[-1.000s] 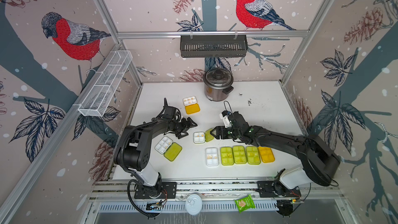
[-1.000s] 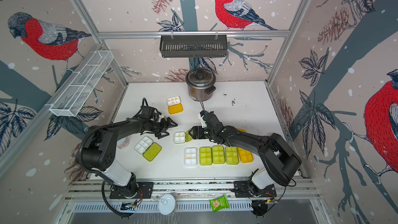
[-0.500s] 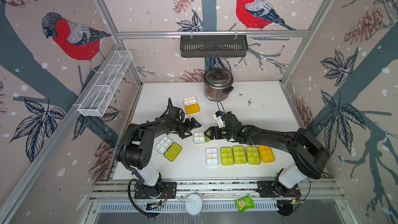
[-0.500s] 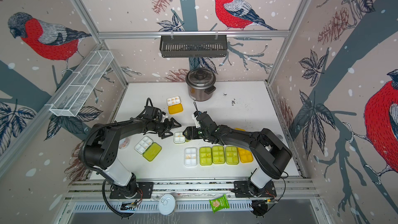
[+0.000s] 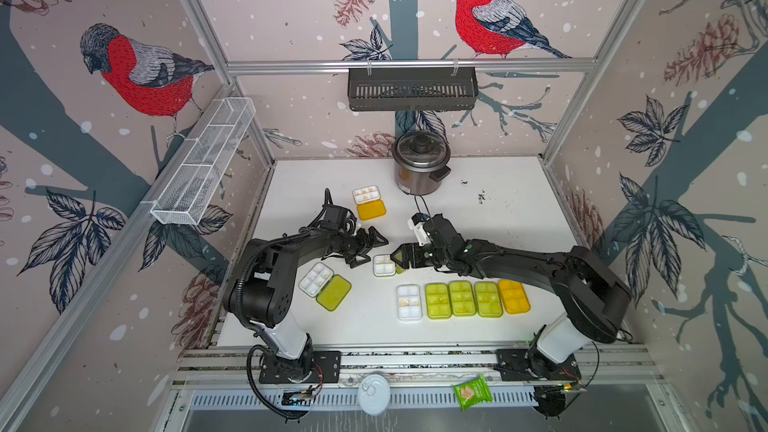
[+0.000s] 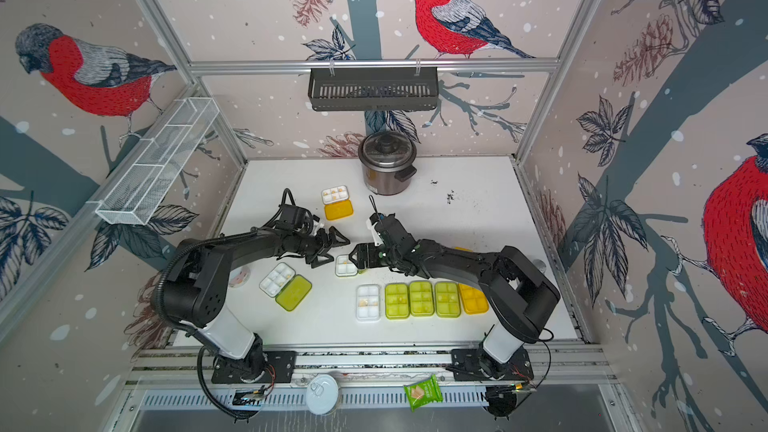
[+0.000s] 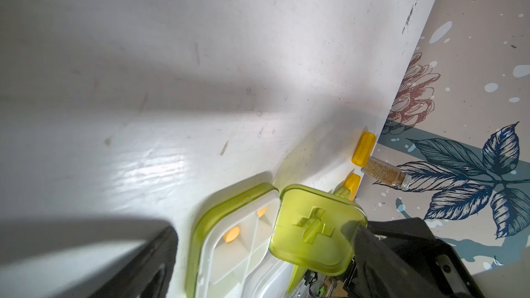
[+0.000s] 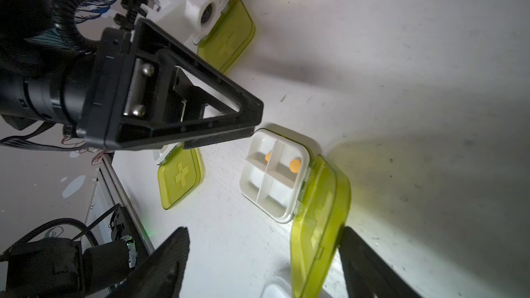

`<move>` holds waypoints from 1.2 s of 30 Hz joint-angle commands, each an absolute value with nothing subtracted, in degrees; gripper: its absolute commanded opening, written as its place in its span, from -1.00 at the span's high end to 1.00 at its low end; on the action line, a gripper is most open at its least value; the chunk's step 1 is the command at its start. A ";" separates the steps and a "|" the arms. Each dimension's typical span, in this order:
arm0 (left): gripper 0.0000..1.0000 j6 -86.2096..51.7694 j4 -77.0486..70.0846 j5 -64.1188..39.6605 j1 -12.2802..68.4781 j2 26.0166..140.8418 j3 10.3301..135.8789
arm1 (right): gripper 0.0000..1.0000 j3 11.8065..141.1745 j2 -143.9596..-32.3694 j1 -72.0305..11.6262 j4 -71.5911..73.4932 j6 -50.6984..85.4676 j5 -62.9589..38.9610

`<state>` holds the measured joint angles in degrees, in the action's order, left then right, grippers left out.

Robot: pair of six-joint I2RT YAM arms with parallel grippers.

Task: Close pillboxes
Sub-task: Move the pillbox to the center of the board, then close the lid on the pillbox.

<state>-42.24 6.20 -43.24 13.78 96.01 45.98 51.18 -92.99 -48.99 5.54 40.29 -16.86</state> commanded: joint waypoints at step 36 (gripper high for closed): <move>-0.91 -48.52 -1.99 -49.04 -1.42 80.25 41.10 | -0.63 62.19 -103.79 -54.80 2.06 38.68 -11.78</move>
